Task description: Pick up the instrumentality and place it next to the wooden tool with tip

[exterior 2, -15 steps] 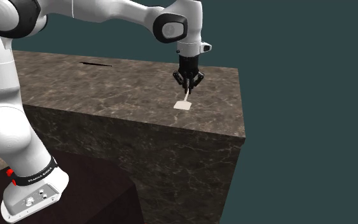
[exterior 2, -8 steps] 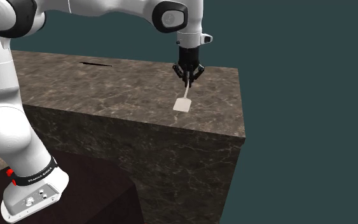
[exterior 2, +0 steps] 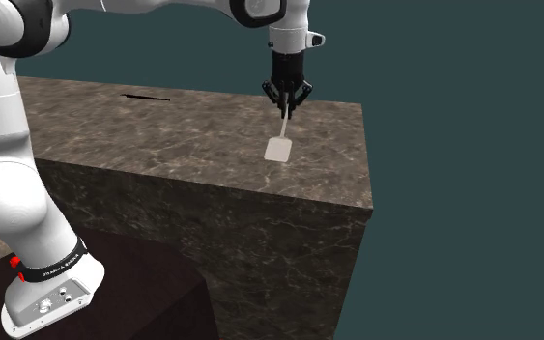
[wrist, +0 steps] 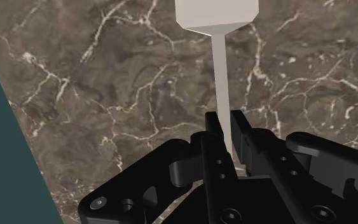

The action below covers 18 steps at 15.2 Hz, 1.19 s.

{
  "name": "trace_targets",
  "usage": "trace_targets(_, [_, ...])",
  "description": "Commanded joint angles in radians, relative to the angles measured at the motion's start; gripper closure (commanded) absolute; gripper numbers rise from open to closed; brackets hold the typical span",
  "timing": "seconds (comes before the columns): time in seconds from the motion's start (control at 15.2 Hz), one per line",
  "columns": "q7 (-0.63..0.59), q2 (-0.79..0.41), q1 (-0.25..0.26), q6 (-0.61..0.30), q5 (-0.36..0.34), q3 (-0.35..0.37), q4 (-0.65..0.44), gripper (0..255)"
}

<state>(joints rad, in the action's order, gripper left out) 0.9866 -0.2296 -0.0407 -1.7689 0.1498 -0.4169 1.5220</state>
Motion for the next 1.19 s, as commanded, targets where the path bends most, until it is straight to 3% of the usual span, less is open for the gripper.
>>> trace_targets(0.0, [0.000, 0.000, -0.002, 0.025, 0.000, -0.001, -0.025, 255])
trace_targets(0.46, [-0.165, 0.247, 0.106, -0.054, -0.106, 0.054, 0.272, 255])
trace_targets(1.12, [-0.413, 0.515, 0.188, -0.087, -0.176, 0.196, 0.558, 255])
